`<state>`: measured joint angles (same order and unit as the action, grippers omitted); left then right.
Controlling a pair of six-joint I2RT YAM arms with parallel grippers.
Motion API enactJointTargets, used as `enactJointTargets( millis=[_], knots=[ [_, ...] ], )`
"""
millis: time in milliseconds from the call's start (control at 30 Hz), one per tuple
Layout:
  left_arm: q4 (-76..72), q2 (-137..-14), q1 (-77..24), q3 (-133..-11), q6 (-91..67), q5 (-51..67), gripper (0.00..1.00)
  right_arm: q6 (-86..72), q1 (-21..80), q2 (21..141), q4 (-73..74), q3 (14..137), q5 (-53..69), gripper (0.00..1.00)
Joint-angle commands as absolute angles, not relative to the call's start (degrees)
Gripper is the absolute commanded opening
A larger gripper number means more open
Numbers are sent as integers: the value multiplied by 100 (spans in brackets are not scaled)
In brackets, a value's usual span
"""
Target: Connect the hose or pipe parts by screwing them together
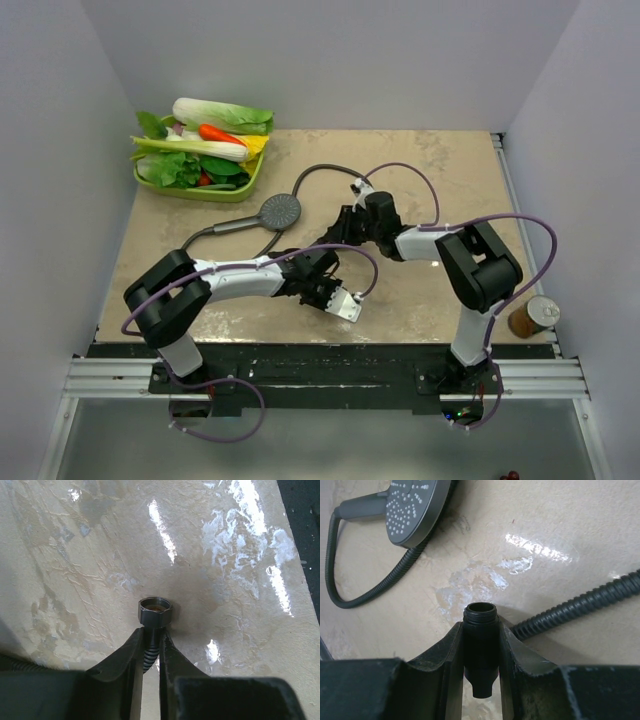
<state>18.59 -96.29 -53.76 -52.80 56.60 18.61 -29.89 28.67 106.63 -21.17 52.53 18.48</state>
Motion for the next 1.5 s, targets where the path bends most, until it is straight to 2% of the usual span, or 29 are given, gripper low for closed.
enactJointTargets(
  millis=[0,67,200,267,833,1067,1233,1467],
  knots=[
    [2347,-9764,-5475,-5186,5519,1819,24,-3067,3058,11065,-1775,5159,1863,0],
    [2355,-9800,-5537,-5203,5537,1819,27,-3129,3076,11109,-1854,5098,1881,0],
    [2408,-9844,-5616,-5282,5502,1942,43,-3173,3076,11127,-1960,5027,1881,0],
    [2469,-9853,-5616,-5309,5511,1960,47,-3182,3076,11136,-1969,5001,1872,0],
    [3059,-9545,-6205,-5300,5757,2259,48,-3252,3076,11127,-2057,4922,1881,0],
    [2839,-9615,-6153,-5159,5713,2022,42,-2997,3041,9872,-1486,4931,1644,0],
    [2664,-9607,-6108,-5080,5616,1943,42,-2813,2620,8801,-1047,4554,1521,0],
    [2637,-9615,-6056,-5063,5581,1872,42,-2549,2241,8306,-607,4105,1512,0]
  ],
)
